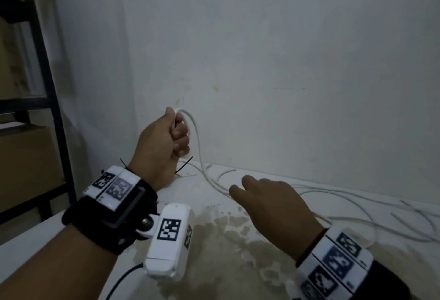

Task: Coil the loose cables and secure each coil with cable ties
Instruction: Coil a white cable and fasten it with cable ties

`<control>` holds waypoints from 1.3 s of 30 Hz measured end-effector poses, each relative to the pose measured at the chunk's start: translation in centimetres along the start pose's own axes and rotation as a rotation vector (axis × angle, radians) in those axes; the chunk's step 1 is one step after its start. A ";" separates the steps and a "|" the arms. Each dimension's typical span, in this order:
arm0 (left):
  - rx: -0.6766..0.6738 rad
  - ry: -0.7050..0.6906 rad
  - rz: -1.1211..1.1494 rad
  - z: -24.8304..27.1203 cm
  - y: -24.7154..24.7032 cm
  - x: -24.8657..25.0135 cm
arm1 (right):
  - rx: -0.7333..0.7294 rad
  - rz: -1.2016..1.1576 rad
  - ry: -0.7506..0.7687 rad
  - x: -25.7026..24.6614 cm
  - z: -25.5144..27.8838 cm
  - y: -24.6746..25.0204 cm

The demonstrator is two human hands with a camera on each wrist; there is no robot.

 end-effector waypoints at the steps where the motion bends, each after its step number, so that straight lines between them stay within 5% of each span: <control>1: -0.002 -0.010 -0.048 0.1 0.0 -0.2 | 0.002 0.013 0.034 0.1 -0.2 0.7; 9: -0.189 -0.037 -0.474 2.0 -1.0 -1.4 | -0.028 -0.084 0.329 0.0 -1.3 4.3; 14: -0.433 -0.006 -0.750 3.4 -1.3 -1.9 | 0.072 -0.046 0.330 1.3 -2.4 5.6; 18: -0.489 0.129 -0.569 3.9 -1.2 -1.8 | 0.119 -0.225 0.097 3.2 -2.9 4.6; 22: -0.510 0.320 -0.284 4.3 -1.8 -1.8 | 0.002 -0.617 -0.103 3.6 -2.7 2.8; 27: -0.551 0.563 0.009 4.4 -2.0 -1.1 | 0.009 -0.871 -0.188 3.4 -2.9 2.3; 34: -0.495 0.514 0.212 3.8 -2.2 0.0 | -0.018 -1.264 -0.407 2.3 -2.8 2.9; 39: -0.466 0.447 0.161 3.5 -2.1 0.4 | -0.020 -1.145 -0.266 1.3 -3.1 3.8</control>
Point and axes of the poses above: each hand's wrist, its own z-axis away from the middle knuckle, its own y-axis out of the back of the hand, x = y × z, the point moved 1 cm from there along -z, towards the middle knuckle, and after that the axes turned 10 degrees about -y, right-handed, at the moved point
